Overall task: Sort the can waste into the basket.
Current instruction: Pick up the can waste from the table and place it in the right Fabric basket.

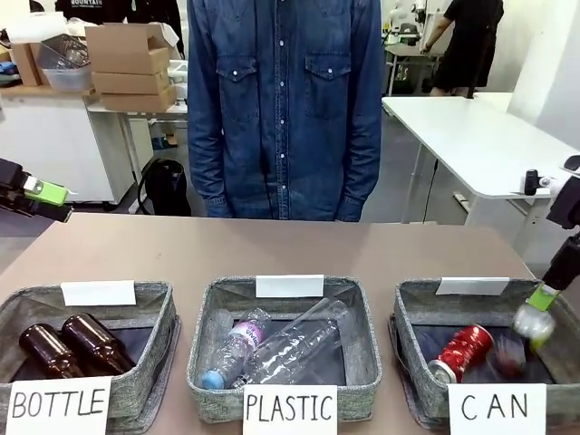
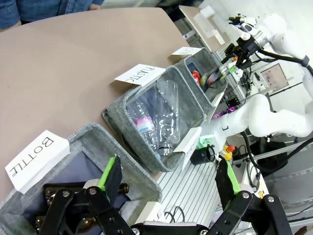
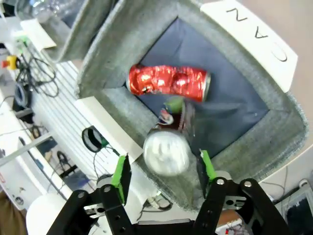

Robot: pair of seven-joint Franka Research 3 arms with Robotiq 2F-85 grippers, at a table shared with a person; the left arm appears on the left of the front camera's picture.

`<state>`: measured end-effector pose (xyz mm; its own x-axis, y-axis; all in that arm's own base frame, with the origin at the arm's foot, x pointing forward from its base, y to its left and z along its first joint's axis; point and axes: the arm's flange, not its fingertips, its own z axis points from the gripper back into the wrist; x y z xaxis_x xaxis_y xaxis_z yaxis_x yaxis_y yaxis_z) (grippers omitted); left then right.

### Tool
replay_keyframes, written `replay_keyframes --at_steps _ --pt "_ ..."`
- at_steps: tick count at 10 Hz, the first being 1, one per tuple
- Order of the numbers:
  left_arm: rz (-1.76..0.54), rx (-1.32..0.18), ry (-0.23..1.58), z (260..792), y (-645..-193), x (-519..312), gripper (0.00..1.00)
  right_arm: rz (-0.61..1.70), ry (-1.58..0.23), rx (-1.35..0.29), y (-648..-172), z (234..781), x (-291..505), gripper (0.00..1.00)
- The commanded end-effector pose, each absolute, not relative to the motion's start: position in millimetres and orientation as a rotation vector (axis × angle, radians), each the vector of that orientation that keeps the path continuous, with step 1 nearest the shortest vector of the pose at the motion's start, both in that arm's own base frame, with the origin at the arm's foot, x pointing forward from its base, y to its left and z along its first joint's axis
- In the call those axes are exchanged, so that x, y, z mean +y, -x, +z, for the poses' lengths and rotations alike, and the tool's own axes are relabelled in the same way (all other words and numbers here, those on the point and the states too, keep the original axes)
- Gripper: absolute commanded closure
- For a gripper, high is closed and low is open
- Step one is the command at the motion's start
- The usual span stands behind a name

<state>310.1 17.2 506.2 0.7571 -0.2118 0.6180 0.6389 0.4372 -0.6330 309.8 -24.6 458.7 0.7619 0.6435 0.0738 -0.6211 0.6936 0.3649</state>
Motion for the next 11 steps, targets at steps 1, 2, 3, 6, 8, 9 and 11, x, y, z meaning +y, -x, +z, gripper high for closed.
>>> replay_keyframes --at_steps 1,2,3,6,8,9,11 --pt "-0.548 -0.491 0.993 509 -309 15 0.0 0.717 -0.373 0.058 -315 458 -24 0.0" --pt "-0.548 -0.491 0.993 509 -309 15 0.0 0.718 -0.374 0.055 -315 458 -24 0.0" --pt "-0.548 -0.491 0.993 509 -309 15 0.0 0.721 -0.375 0.053 -315 458 -23 0.0" --pt "-0.548 -0.491 0.993 509 -309 15 0.0 0.716 -0.376 0.051 -313 457 -24 0.0" --pt "-0.548 -0.491 0.993 509 -309 15 0.0 0.554 -0.622 -0.045 -317 469 -18 0.0" --pt "-0.548 -0.491 0.993 509 -309 15 0.0 0.29 -1.074 -0.176 -318 490 -11 0.0" --pt "-0.548 -0.491 0.993 509 -309 15 0.0 -0.007 -1.527 -0.251 -309 511 -7 0.0"
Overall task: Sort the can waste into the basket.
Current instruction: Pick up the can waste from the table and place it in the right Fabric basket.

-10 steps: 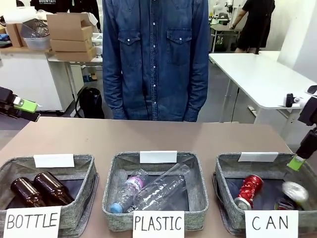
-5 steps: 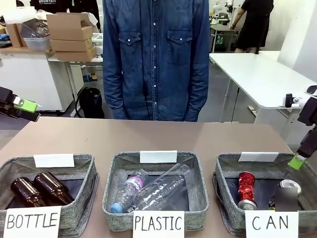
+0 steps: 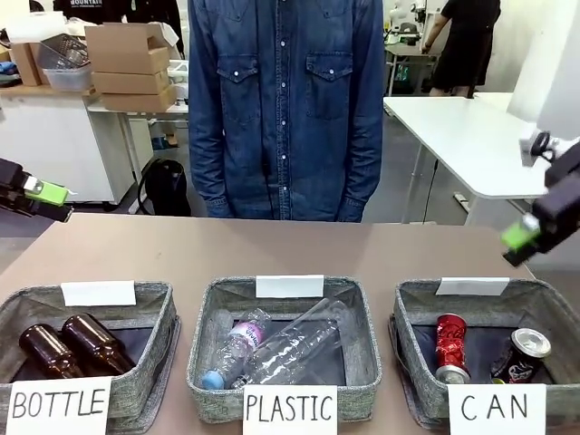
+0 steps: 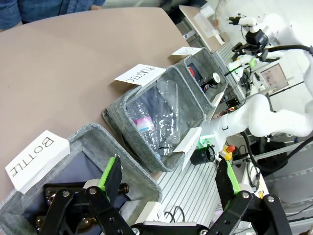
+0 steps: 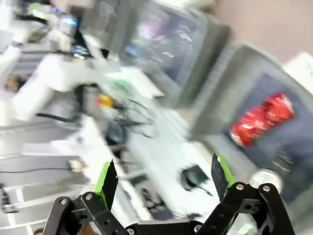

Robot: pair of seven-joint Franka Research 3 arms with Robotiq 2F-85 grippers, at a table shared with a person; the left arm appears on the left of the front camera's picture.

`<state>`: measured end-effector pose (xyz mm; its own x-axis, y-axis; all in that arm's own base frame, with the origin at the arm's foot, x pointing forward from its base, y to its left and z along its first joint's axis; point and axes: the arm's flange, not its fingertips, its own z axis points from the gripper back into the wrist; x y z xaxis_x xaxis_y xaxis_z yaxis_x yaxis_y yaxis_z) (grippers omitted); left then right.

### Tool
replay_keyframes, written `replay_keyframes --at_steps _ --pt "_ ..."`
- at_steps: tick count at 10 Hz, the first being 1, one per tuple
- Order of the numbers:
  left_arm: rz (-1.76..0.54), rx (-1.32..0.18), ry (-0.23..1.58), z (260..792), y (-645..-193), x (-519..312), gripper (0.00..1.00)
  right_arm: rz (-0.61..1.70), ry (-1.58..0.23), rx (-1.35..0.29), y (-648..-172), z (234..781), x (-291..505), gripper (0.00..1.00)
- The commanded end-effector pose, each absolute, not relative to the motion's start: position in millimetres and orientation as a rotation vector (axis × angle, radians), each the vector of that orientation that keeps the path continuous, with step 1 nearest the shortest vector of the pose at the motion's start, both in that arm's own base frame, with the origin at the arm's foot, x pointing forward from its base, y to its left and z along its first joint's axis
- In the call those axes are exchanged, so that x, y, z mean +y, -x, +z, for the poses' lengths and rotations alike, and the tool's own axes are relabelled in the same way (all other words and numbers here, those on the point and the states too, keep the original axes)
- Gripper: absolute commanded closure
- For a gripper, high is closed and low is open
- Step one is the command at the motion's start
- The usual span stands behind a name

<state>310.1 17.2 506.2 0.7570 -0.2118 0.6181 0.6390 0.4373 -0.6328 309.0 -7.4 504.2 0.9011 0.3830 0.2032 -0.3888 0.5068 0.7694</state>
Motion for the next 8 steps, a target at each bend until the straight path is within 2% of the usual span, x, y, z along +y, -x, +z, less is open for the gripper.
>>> replay_keyframes --at_steps 1,2,3,8 --pt "-0.548 -0.491 0.993 508.8 -308.6 15.4 0.0 -0.087 -1.611 -0.248 -309.6 511.7 -5.7 0.0" --pt "-0.548 -0.491 0.993 508.8 -308.6 15.4 0.0 -0.173 -1.642 -0.246 -311.1 511.1 -7.5 0.0" --pt "-0.548 -0.491 0.993 508.8 -308.6 15.4 0.0 0.385 -1.077 -0.013 -308.2 515.8 -5.1 0.0" --pt "-0.548 -0.491 0.993 508.8 -308.6 15.4 0.0 0.385 -1.077 -0.013 -308.2 515.8 -5.1 0.0"
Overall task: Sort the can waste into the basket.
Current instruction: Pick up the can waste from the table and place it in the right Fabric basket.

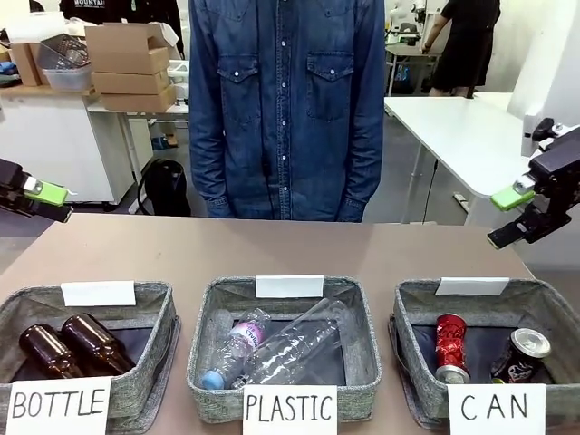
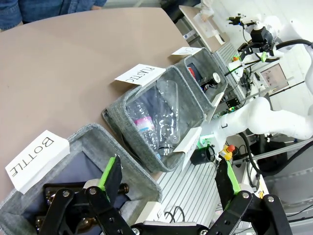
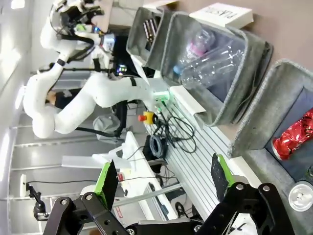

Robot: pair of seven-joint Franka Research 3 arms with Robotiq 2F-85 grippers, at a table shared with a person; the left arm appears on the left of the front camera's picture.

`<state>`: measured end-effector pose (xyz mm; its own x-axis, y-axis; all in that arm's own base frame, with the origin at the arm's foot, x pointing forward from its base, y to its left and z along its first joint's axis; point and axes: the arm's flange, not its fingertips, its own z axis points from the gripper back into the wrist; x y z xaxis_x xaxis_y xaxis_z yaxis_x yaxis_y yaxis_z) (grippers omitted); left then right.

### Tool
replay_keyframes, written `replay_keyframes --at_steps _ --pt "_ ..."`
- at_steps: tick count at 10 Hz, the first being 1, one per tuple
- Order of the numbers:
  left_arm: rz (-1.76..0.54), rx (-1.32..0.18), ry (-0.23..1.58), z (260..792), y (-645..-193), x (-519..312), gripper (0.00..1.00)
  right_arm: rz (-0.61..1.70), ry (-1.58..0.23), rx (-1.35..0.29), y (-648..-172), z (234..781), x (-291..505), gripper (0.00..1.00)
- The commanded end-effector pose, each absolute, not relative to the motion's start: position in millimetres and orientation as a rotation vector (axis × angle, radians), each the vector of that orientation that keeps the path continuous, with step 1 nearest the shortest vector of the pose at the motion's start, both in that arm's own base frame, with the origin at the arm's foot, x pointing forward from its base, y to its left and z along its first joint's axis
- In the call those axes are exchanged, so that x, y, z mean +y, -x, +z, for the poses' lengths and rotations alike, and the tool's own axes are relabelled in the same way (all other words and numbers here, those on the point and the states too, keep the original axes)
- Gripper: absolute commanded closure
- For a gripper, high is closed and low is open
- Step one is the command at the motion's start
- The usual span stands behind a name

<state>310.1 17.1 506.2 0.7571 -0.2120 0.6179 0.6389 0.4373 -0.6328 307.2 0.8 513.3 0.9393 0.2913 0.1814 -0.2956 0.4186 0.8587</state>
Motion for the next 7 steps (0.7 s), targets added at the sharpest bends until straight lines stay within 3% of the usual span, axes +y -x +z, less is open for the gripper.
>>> replay_keyframes --at_steps 1,7 --pt "-0.548 -0.491 0.993 508.8 -308.6 15.4 0.0 0.385 -1.077 -0.013 -308.2 515.8 -5.1 0.0" --pt "-0.548 -0.491 0.993 508.8 -308.6 15.4 0.0 0.385 -1.077 -0.013 -308.2 515.8 -5.1 0.0"
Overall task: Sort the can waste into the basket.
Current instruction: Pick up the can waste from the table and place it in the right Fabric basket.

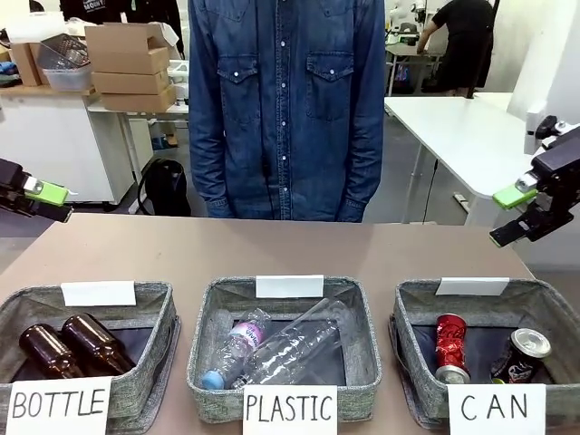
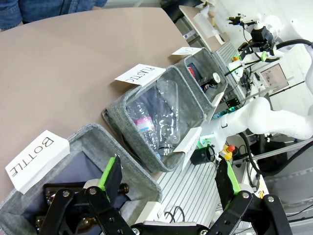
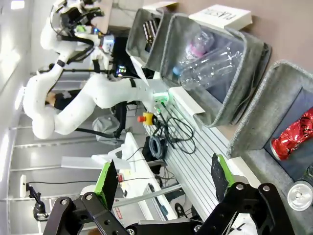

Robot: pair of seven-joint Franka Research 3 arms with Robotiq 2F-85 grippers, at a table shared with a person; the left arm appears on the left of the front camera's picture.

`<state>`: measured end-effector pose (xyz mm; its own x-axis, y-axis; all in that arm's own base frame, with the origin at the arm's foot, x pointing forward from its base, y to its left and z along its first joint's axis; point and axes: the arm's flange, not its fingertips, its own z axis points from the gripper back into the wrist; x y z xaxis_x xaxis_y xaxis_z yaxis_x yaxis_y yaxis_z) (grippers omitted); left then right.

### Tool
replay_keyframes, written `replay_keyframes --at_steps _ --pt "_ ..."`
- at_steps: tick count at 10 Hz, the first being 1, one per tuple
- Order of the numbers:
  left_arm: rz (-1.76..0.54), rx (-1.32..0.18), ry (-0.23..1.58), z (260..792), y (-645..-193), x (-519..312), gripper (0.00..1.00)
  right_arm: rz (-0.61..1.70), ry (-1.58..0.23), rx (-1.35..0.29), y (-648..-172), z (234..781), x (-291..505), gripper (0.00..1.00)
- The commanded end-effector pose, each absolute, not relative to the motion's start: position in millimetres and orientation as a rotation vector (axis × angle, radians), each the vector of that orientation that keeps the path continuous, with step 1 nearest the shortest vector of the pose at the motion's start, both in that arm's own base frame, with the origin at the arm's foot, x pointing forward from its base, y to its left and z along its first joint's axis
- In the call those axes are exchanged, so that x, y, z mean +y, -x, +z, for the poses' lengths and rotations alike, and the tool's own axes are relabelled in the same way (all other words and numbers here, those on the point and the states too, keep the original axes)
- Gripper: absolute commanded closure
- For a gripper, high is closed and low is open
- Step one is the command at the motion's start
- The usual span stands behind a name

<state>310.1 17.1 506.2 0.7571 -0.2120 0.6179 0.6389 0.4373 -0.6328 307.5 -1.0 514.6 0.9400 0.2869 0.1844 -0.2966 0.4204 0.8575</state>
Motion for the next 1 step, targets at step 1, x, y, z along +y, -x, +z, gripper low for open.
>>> replay_keyframes --at_steps 1 --pt "-0.548 -0.491 0.993 508.8 -308.6 15.4 0.0 0.385 -1.077 -0.013 -308.2 515.8 -5.1 0.0"
